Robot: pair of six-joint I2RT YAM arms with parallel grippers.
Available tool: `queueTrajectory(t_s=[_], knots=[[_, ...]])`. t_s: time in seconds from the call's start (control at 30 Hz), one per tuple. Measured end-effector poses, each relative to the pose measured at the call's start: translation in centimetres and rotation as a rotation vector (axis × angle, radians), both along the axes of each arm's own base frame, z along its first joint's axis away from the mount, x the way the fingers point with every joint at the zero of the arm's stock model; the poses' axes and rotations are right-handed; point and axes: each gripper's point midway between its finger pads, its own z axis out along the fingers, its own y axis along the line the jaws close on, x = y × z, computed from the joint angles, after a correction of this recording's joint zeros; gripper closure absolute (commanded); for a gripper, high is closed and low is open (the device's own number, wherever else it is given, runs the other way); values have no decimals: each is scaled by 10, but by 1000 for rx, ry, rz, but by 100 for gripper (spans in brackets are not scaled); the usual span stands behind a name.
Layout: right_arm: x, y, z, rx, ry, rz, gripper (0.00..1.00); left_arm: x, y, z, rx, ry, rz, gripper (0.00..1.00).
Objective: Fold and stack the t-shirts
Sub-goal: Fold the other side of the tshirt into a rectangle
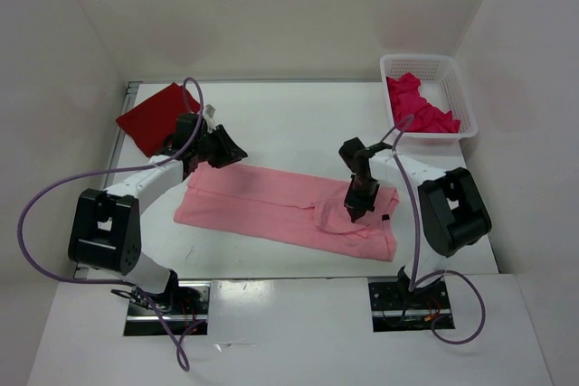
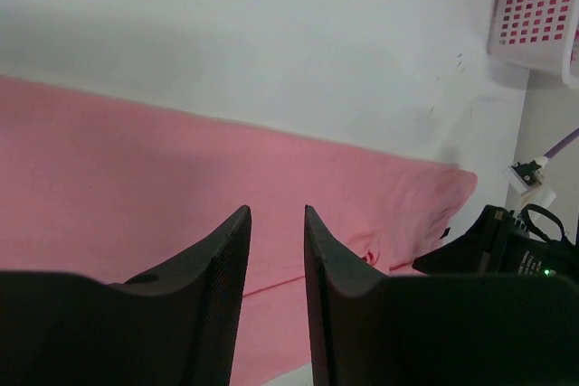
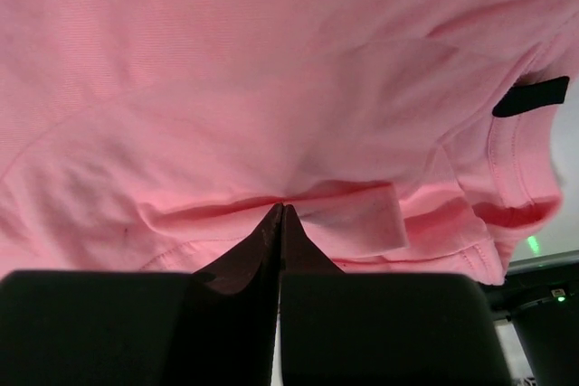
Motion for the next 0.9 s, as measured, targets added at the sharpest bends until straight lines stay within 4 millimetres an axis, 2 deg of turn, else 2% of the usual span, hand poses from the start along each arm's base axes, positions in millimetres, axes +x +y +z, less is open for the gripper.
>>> queueTrajectory(t_s=[0.2, 0.47, 0.57, 0.73, 0.8, 0.9], knots=[[9, -5, 7, -3, -54, -16, 100, -2, -5, -1, 1, 1, -12, 63], [1, -9, -11, -31, -10, -30, 97, -3, -7, -18, 8, 48, -18, 63], [-7, -3, -13, -25, 8, -2, 97, -4, -11, -25, 7, 68, -24, 63], [-34, 25, -8, 35, 61, 100, 97, -4, -13, -32, 3, 93, -20, 63], [-49, 35, 0, 89, 82, 131, 97, -3, -13, -33, 4, 96, -19, 61], [-64, 36, 14, 125, 100, 154, 95, 1, -14, -32, 3, 93, -18, 61]])
